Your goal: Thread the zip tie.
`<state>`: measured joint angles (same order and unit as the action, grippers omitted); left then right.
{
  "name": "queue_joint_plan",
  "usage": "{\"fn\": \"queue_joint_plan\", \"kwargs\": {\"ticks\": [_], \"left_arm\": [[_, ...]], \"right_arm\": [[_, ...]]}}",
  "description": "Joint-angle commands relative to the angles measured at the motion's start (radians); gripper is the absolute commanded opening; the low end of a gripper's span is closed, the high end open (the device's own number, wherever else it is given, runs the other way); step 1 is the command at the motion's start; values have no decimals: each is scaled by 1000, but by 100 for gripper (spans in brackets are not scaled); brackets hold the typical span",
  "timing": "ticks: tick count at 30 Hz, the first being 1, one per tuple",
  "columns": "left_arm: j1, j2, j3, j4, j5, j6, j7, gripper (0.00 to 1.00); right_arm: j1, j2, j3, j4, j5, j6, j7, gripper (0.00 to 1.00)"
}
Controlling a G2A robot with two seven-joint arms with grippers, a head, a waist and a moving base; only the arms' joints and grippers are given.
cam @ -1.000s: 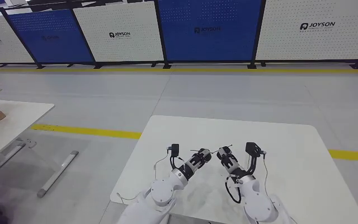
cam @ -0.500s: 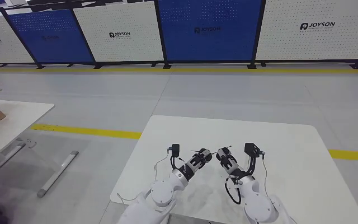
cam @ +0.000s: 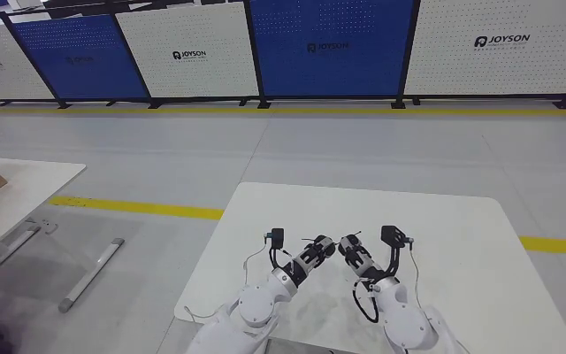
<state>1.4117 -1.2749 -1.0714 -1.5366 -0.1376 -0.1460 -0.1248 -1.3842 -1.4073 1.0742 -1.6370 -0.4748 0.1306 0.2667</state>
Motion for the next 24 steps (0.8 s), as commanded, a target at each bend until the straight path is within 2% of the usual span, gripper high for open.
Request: {"fn": "queue_joint_plan", "kwargs": {"ticks": [1,2,3,6,8,12,13,20,22,24], "left_arm": [[0,0,-1,1,1,2,4,0],[0,0,-2,2,0,4,5,0],[0,0,-2,2,0,5,6,0],[-2,-1,-2,4,-1,8,7,0],[-3,-1,-1,6,-1,10,7,0],[-7,-2,1,9,-1,13,6,0],[-7,-2,2,10,-1,14,6,0],[-12,-3,4,14,-2,13,2,0],[-12,-3,5,14,-2,12,3,0],[-12,-3,6,14,-3,11,3,0]], "right_arm": [[1,0,1,1,8,0,-1,22],[1,-1,2,1,14,-2,-3,37],[1,-1,3,1,17,-4,-3,40],[-2,-1,6,0,25,-11,-11,58],[-6,0,9,-3,29,-18,-19,64],[-14,1,18,-9,35,-23,-35,58],[-15,1,21,-10,37,-24,-39,53],[-26,4,36,-19,42,-29,-50,40],[-27,4,36,-20,39,-29,-50,33],[-26,4,36,-21,38,-28,-47,19]]}}
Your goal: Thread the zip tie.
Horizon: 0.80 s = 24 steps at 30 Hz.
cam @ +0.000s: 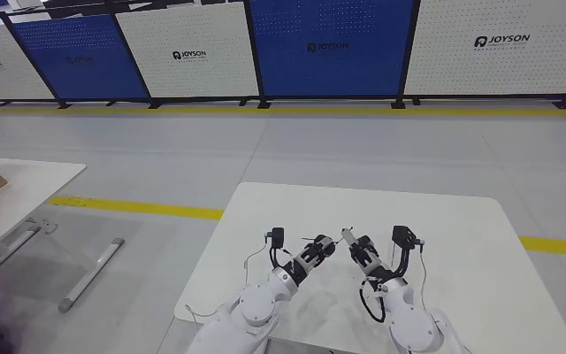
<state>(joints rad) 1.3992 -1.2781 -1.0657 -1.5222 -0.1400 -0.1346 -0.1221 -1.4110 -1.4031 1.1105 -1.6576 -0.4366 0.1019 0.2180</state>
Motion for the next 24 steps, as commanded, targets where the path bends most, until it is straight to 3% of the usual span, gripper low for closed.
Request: {"fn": "queue_joint_plan", "kwargs": {"ticks": [1,3,24], "left_arm": [[0,0,1,0,0,-2,1,0],[1,0,1,0,-1,-3,2,0],[3,-1,0,-9,5,-14,0,0]], "right_arm": [[1,0,-1,0,-2,1,3,15],[2,0,-2,1,-4,2,5,0],[9,1,-12,-3,-22,6,6,0]]}}
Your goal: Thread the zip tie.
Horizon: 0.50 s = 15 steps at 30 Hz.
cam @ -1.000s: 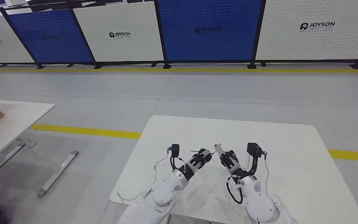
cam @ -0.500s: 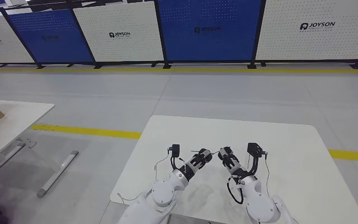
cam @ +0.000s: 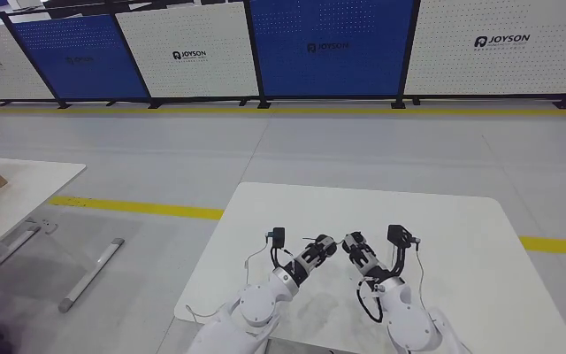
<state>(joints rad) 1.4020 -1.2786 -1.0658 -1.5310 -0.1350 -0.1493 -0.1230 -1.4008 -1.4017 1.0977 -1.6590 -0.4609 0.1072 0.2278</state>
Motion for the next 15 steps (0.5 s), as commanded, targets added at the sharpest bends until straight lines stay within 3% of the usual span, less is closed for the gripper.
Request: {"fn": "queue_joint_plan", "kwargs": {"ticks": [1,3,5,8,11,15], "left_arm": [[-1,0,-1,0,1,2,2,0],[-3,1,1,1,14,9,-6,0],[-4,2,1,0,25,13,-9,19],[-4,1,3,-2,24,13,-8,38],[-3,1,3,-3,24,12,-6,37],[0,1,-1,-6,25,5,1,25]], "right_arm": [[-2,0,3,-3,2,1,-7,0],[-3,0,4,-5,1,3,-8,0],[-3,1,4,-6,-3,7,-7,0],[-2,1,3,-5,-6,12,-5,0],[-1,1,3,-3,-8,15,-5,0],[-3,1,5,0,-8,20,-9,0]]}}
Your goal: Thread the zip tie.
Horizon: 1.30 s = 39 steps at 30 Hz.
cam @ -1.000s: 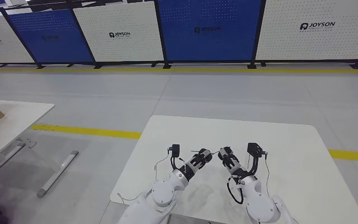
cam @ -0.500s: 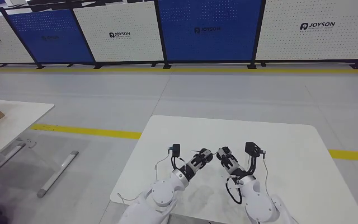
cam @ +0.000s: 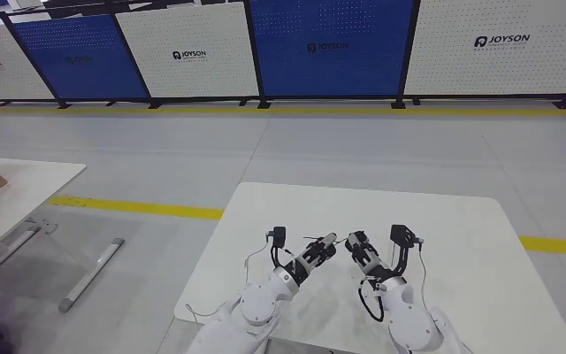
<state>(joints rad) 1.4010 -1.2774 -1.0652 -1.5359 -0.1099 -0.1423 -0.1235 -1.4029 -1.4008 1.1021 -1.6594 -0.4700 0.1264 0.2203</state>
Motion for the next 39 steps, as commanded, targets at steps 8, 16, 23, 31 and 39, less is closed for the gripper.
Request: {"fn": "queue_joint_plan", "kwargs": {"ticks": [8,16,23,31,39], "left_arm": [[7,1,-8,0,-1,-8,12,4],[11,1,-12,-2,0,-11,20,4],[12,0,-10,-1,-5,-17,14,0],[13,-1,-12,-1,-11,-17,28,0],[14,-8,-21,-11,-15,-60,135,0]], "right_arm": [[-4,0,4,2,2,1,-9,0],[-9,1,7,1,-6,3,-14,0],[-15,2,8,-7,-2,-3,-17,0],[-19,3,11,-5,8,-17,-7,100],[-52,15,40,-16,-39,-38,17,100]]}}
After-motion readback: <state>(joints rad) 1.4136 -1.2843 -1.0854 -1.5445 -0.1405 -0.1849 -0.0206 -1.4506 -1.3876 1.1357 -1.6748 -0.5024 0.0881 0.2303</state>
